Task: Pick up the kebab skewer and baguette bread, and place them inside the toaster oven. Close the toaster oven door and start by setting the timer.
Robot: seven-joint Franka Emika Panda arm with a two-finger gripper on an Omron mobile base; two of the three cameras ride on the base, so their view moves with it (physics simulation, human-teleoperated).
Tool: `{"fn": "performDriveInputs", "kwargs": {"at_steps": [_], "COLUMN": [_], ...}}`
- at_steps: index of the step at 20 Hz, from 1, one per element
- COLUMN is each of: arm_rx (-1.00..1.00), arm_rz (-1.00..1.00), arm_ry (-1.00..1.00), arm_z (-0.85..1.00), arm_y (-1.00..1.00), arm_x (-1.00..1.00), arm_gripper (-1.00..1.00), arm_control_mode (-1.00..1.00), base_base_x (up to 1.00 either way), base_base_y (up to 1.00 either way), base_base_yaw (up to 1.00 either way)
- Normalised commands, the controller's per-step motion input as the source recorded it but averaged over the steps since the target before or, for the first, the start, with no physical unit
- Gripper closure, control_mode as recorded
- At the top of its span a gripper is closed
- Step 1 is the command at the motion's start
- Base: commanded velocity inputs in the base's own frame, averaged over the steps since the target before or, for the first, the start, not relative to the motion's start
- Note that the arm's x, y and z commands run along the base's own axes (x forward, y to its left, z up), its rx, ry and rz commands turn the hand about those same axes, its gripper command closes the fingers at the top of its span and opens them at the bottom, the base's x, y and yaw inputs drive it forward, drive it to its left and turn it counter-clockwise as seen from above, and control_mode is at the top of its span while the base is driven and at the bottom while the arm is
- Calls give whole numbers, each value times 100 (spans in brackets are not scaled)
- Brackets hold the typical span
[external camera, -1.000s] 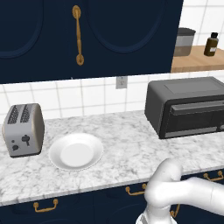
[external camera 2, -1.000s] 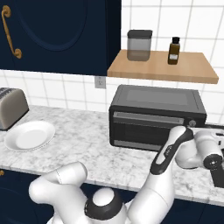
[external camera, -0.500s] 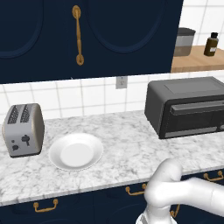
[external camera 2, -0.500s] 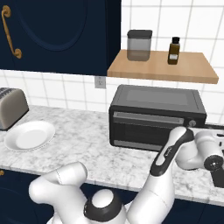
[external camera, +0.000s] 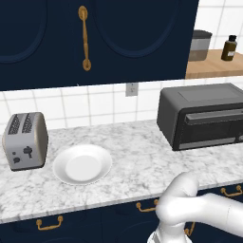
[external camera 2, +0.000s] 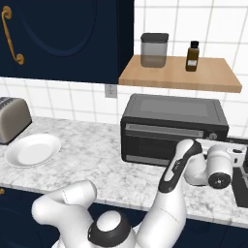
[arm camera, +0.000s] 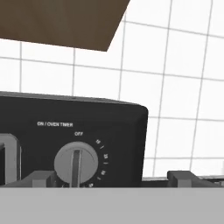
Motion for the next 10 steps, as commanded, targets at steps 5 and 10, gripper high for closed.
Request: {"fn": "performDriveInputs", "kwargs": {"at_steps": [5, 10], "arm_rx": [0, 0], "arm_rz": [-6, -5], "arm_ry": [-3, 0], "arm_z": [11, 11], "arm_y": [-2, -8], "arm_x": [0, -2], "arm_gripper": [-100, -100], "arm_control_mode": [-100, -100], "base_base_x": [0, 0], "base_base_y": [0, 0], "base_base_yaw": [0, 0]}}
